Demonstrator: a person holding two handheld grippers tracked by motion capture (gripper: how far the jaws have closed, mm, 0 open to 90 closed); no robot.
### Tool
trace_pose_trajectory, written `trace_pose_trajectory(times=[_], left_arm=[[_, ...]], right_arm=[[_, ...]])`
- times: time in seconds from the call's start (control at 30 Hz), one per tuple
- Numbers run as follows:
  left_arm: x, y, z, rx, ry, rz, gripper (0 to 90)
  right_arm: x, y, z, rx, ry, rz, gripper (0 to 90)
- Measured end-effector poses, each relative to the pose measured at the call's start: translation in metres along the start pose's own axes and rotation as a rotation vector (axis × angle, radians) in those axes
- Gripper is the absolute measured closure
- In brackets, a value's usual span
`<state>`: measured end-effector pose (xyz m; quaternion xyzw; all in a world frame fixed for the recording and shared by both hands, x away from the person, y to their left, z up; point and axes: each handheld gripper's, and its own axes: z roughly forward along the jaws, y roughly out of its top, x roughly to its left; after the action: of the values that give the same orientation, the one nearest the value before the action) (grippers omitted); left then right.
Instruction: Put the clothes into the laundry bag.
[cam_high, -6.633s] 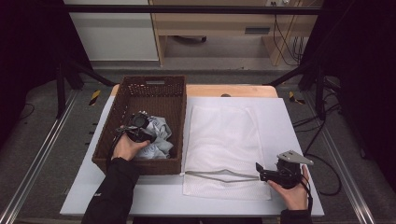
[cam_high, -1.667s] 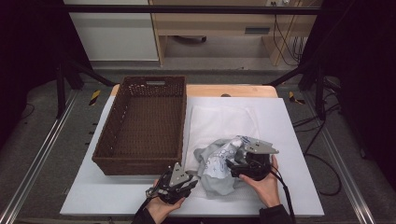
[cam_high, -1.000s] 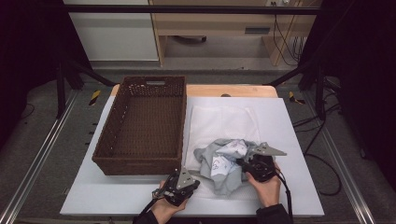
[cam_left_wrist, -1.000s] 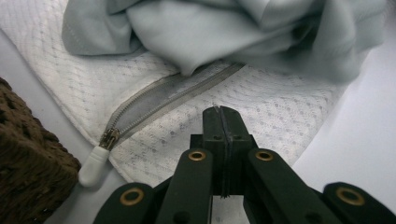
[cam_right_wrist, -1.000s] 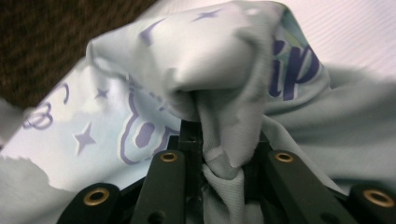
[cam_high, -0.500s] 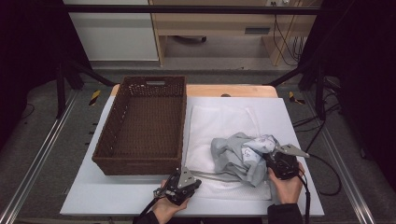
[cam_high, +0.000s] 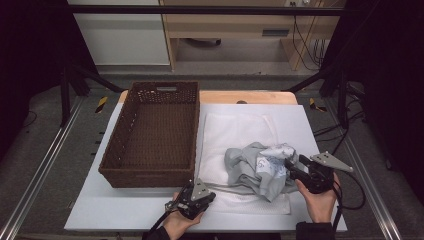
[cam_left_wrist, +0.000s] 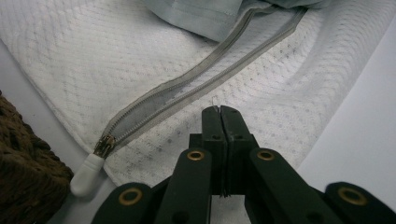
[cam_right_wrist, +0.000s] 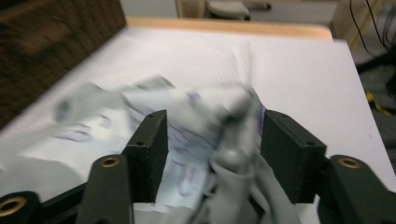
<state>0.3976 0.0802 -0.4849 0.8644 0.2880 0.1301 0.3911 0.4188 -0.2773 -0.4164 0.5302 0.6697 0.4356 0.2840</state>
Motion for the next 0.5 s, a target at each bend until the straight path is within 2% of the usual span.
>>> trace_pose_trajectory(times=[0.07,0.13,0.23,0.3,0.33,0.37,0.4,0.5], left_arm=[[-0.001,0.000,0.000,0.002,0.005,-0.001,88.8],[-0.002,0.000,0.000,0.004,0.011,0.003,88.7],[-0.001,0.001,0.000,0.005,0.007,-0.001,88.7],[-0.001,0.001,0.000,0.005,0.004,-0.004,88.7],[-0.001,0.001,0.000,0.005,0.004,-0.004,88.7],[-0.001,0.001,0.000,0.006,0.006,-0.004,88.7],[-0.001,0.001,0.000,0.006,0.006,-0.004,88.6],[-0.001,0.001,0.000,0.007,0.007,-0.003,88.7]], right_arm=[[0.010,0.006,-0.009,-0.033,0.027,-0.020,38.7],[0.027,0.012,-0.013,-0.049,0.080,-0.055,35.4],[0.053,0.013,-0.006,-0.036,0.171,-0.087,27.6],[0.067,0.010,0.007,0.005,0.206,-0.114,22.7],[0.074,0.005,0.019,0.048,0.216,-0.133,20.6],[0.077,0.001,0.026,0.073,0.215,-0.144,20.1],[0.080,-0.007,0.040,0.125,0.206,-0.157,20.0],[0.078,-0.019,0.057,0.172,0.179,-0.156,22.6]])
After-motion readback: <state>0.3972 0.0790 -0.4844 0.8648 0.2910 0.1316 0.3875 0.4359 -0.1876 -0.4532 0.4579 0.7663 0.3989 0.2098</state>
